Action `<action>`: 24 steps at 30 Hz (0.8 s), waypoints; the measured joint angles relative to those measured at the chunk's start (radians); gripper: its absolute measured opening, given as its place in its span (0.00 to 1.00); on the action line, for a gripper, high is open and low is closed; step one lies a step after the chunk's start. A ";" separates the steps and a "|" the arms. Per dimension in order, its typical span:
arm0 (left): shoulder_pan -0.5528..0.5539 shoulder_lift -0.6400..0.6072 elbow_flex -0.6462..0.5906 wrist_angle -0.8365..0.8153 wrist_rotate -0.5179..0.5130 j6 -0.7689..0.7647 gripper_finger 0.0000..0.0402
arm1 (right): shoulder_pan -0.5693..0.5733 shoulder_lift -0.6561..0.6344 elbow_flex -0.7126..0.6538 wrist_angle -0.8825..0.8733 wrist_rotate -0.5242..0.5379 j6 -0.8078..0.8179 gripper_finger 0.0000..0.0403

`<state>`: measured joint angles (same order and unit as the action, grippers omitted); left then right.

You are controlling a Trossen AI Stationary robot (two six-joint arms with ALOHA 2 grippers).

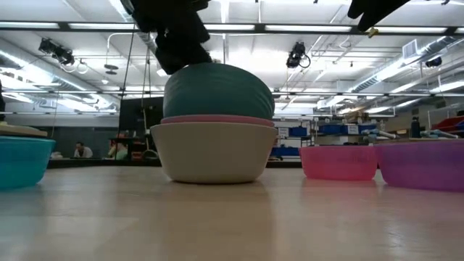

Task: Nest bowls inside each other
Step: Stack the dark green bowl on top of the pink bowl

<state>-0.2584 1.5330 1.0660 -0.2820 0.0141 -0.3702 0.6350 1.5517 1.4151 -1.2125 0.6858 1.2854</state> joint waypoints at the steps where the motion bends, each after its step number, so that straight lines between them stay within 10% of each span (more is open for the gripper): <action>1: 0.000 0.000 0.000 0.010 0.014 -0.010 0.53 | 0.000 0.000 0.000 0.000 0.001 -0.001 0.41; 24: -0.018 0.024 -0.058 0.122 0.070 -0.139 0.53 | -0.001 0.001 -0.180 0.112 0.025 0.055 0.41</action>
<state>-0.2760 1.5566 1.0080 -0.1604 0.0837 -0.5095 0.6338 1.5528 1.2356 -1.1010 0.7104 1.3401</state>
